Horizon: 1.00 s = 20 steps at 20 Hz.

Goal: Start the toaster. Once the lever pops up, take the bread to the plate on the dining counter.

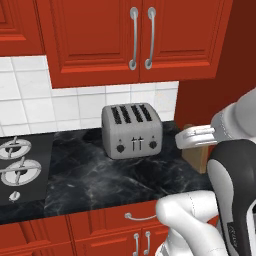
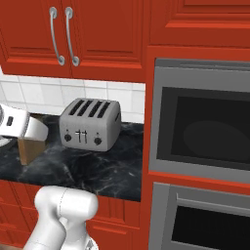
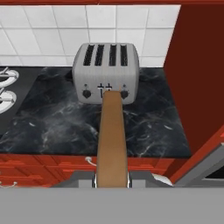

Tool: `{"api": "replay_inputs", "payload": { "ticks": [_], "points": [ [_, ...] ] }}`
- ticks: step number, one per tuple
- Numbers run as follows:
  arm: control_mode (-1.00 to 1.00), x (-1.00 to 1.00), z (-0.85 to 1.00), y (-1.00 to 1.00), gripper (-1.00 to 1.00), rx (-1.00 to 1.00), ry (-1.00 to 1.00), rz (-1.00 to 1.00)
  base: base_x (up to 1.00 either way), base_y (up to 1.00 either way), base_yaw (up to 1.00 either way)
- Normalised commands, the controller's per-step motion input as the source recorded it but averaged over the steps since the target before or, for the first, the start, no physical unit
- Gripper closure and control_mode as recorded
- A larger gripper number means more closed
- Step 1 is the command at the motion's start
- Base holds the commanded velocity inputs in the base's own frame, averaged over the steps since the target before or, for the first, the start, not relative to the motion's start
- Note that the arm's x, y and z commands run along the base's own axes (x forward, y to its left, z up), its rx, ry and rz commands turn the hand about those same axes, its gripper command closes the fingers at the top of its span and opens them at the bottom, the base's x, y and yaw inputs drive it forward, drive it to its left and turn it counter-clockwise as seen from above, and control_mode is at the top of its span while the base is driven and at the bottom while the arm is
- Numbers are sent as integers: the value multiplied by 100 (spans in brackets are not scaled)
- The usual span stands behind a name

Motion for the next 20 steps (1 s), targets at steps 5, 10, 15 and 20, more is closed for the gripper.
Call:
{"api": "replay_inputs", "payload": {
  "ticks": [5,10,15,20],
  "points": [
    [-100,-2,0,0,100,0,0,0,0,0,0],
    [100,0,0,0,100,0,0,0,-8,0,0],
    [100,0,0,0,100,0,0,0,-46,0,11],
    [100,0,0,0,100,0,0,0,-61,16,34]
  ]
}}
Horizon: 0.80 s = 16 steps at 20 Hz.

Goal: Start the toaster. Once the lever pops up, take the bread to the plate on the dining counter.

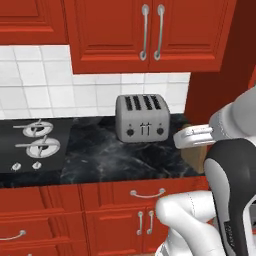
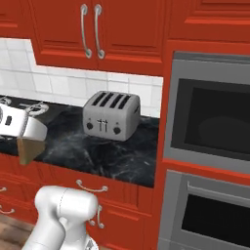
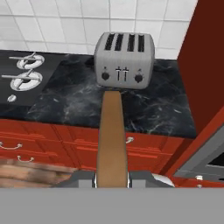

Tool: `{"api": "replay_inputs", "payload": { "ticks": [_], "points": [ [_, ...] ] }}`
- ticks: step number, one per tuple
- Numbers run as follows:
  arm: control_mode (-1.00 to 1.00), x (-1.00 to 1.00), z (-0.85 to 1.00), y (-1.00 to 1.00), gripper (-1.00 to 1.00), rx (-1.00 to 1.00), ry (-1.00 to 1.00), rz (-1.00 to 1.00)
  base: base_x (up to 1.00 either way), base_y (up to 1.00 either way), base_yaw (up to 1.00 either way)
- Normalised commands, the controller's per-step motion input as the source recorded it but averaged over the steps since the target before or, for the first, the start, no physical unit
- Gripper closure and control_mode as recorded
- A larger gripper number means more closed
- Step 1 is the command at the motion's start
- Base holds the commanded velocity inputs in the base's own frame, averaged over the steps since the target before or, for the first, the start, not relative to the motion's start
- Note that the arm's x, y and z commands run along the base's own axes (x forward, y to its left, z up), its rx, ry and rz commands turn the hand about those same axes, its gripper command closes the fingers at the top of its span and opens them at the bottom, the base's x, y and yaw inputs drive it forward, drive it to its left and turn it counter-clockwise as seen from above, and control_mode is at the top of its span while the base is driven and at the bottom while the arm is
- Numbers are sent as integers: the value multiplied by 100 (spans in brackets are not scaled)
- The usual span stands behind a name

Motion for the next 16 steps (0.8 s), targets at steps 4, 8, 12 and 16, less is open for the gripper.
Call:
{"api": "replay_inputs", "payload": {
  "ticks": [4,8,12,16],
  "points": [
    [100,0,0,0,100,0,0,0,-37,23,45],
    [100,0,0,0,100,0,0,0,-10,17,55],
    [100,0,0,0,100,0,0,0,-7,10,61],
    [100,0,0,0,100,0,0,0,-3,11,62]
  ]
}}
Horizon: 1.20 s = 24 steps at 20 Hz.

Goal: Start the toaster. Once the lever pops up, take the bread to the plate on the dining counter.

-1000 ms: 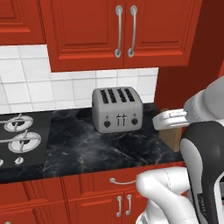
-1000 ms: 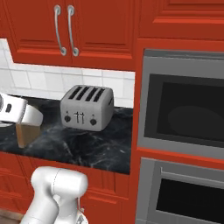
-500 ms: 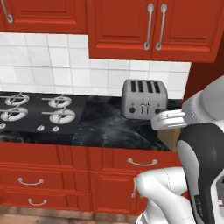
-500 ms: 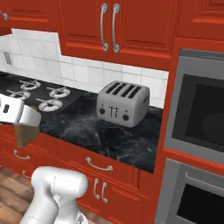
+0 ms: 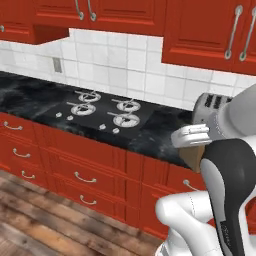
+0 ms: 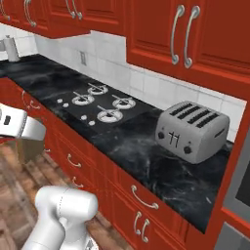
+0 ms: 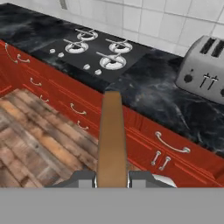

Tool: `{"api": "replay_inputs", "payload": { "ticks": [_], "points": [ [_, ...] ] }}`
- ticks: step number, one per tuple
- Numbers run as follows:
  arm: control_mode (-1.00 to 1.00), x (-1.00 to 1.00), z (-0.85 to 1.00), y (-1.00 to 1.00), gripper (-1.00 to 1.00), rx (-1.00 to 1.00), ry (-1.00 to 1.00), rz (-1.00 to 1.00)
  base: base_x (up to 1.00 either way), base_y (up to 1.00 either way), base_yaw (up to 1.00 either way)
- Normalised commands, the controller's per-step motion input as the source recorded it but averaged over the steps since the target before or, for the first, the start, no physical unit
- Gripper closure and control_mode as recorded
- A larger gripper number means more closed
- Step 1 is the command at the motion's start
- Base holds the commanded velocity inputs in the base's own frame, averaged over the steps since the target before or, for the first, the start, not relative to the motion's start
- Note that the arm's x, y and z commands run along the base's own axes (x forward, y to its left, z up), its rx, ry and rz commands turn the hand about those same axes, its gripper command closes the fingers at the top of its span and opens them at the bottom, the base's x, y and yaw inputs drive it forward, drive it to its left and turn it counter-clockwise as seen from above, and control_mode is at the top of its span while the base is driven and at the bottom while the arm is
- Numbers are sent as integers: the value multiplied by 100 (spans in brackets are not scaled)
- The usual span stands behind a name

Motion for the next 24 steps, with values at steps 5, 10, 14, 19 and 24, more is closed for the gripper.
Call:
{"api": "replay_inputs", "payload": {
  "ticks": [5,10,14,19,24],
  "points": [
    [100,0,0,0,100,0,0,0,0,16,69],
    [100,0,0,0,100,0,0,0,0,12,74],
    [100,0,0,0,100,0,0,0,0,5,77],
    [100,0,0,0,100,0,0,0,0,15,76],
    [100,0,0,0,100,0,0,0,0,14,71]
  ]
}}
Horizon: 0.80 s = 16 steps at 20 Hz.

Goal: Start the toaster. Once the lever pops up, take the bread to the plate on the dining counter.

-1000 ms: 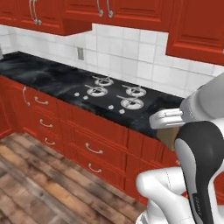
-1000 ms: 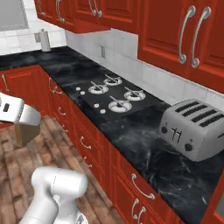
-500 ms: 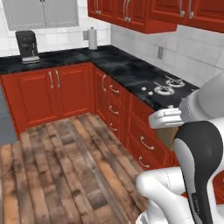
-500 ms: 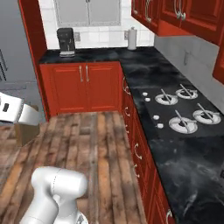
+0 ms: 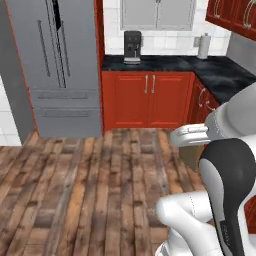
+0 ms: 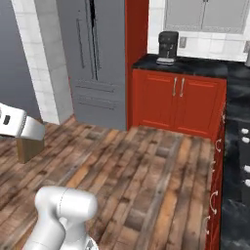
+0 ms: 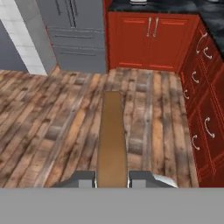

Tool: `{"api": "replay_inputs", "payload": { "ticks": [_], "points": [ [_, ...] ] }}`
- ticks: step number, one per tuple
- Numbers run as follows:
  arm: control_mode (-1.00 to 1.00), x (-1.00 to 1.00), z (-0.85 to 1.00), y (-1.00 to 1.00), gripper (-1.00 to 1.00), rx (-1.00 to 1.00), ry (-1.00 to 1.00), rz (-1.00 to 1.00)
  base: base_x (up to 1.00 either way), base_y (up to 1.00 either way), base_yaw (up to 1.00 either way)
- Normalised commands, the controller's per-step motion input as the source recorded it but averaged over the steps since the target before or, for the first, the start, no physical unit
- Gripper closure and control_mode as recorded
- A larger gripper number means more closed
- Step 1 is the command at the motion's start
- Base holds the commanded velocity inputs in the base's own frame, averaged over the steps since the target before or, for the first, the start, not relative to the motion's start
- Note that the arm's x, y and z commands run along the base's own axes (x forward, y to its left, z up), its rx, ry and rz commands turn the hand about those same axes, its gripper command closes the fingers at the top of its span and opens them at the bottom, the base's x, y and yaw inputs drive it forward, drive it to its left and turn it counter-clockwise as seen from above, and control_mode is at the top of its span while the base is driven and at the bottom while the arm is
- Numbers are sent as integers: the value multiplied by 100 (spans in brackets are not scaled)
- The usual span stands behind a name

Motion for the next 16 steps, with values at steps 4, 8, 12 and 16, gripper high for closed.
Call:
{"api": "replay_inputs", "payload": {
  "ticks": [4,8,12,16],
  "points": [
    [100,0,0,0,100,0,0,0,0,2,67],
    [100,0,0,0,100,0,0,0,3,4,73],
    [100,0,0,0,100,0,0,0,8,5,75],
    [100,0,0,0,100,0,0,0,16,0,76]
  ]
}}
